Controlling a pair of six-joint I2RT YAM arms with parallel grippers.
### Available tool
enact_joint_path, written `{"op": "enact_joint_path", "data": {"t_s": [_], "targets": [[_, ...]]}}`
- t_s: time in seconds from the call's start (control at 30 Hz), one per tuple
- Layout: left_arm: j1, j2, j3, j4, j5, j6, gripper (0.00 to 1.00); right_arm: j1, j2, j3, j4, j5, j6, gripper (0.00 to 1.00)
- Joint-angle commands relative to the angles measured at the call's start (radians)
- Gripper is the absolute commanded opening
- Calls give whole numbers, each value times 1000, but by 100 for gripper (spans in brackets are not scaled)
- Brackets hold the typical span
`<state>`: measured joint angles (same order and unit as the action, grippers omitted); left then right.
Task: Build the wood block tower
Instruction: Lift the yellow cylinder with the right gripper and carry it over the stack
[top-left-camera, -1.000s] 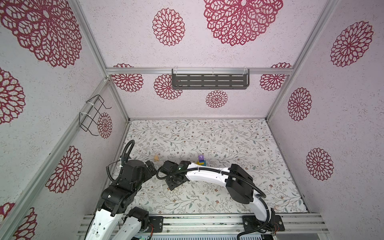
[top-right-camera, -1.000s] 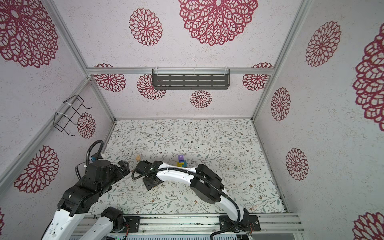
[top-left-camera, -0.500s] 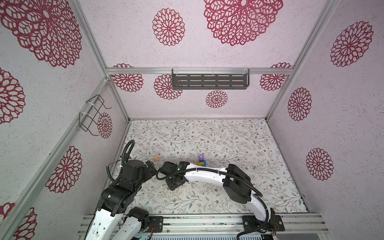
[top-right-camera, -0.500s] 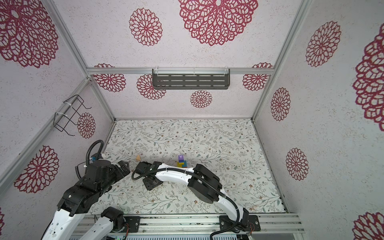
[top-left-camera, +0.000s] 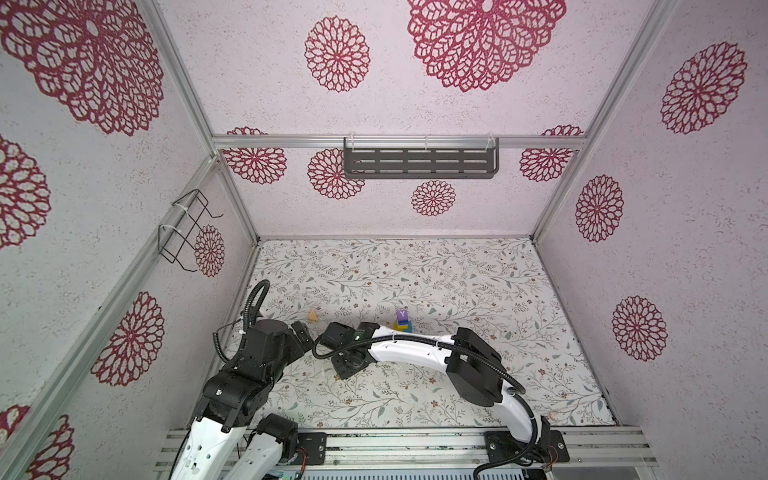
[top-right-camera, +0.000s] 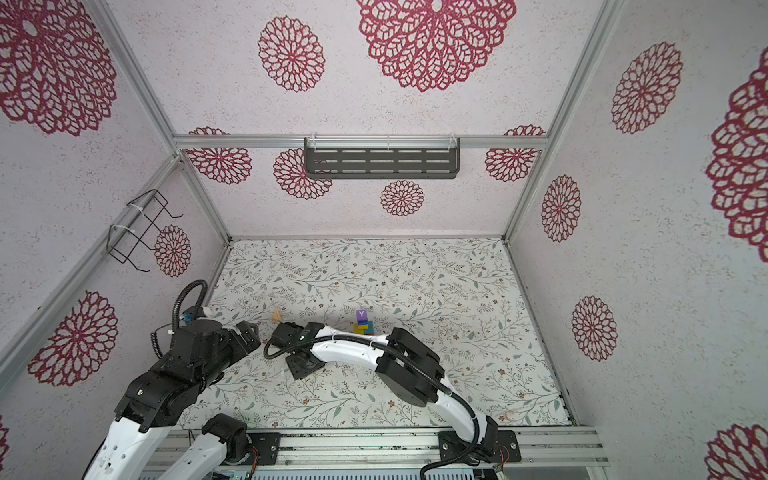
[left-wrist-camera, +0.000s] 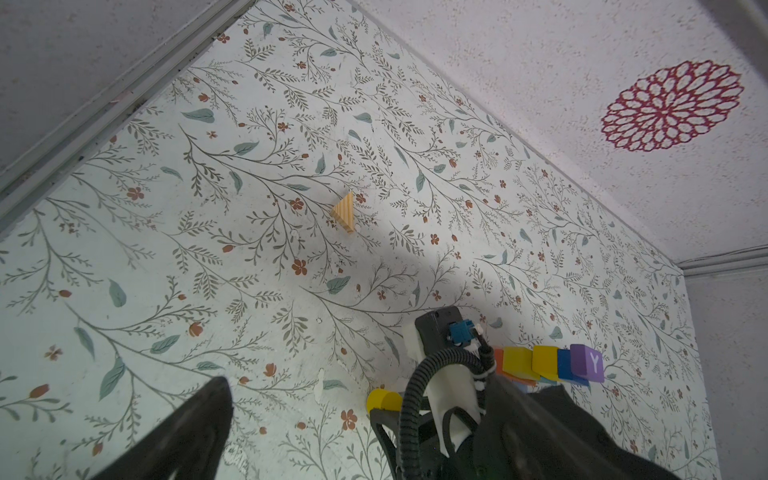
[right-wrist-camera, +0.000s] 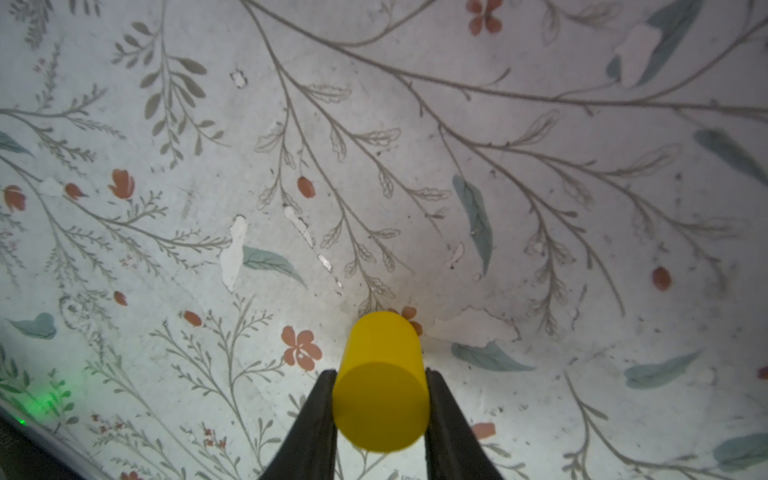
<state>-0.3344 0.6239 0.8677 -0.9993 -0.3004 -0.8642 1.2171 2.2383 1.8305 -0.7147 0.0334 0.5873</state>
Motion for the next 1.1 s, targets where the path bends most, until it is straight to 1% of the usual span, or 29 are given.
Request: {"op": "enact_joint_path", "data": {"t_s": [0.0,0.2,0.23,0.3,0.57,0.67,0.83,1.07], "targets": [[11,9,-9,17,-2,4,97,-2,-55,32,-30,35,6,28],[11,23,5,14,21,23,97,-3,-91,32,-50,49,-12,27],[11,24,7,16,32,32,97,-27,-98,32,-54,54,-14,27],[12,31,18,18,48,48,97,-42,-115,32,-64,65,-20,26],[11,33,93,-2,37,105,97,-81,-217,7,-80,101,-45,24],[10,32,93,19,46,114,97,-102,-259,-2,-96,113,-56,24],[10,83,87,53,78,114,97,-145,-332,6,-147,123,-83,23],[9,155,45,185,160,99,97,-206,-420,21,-246,157,-115,23]]}}
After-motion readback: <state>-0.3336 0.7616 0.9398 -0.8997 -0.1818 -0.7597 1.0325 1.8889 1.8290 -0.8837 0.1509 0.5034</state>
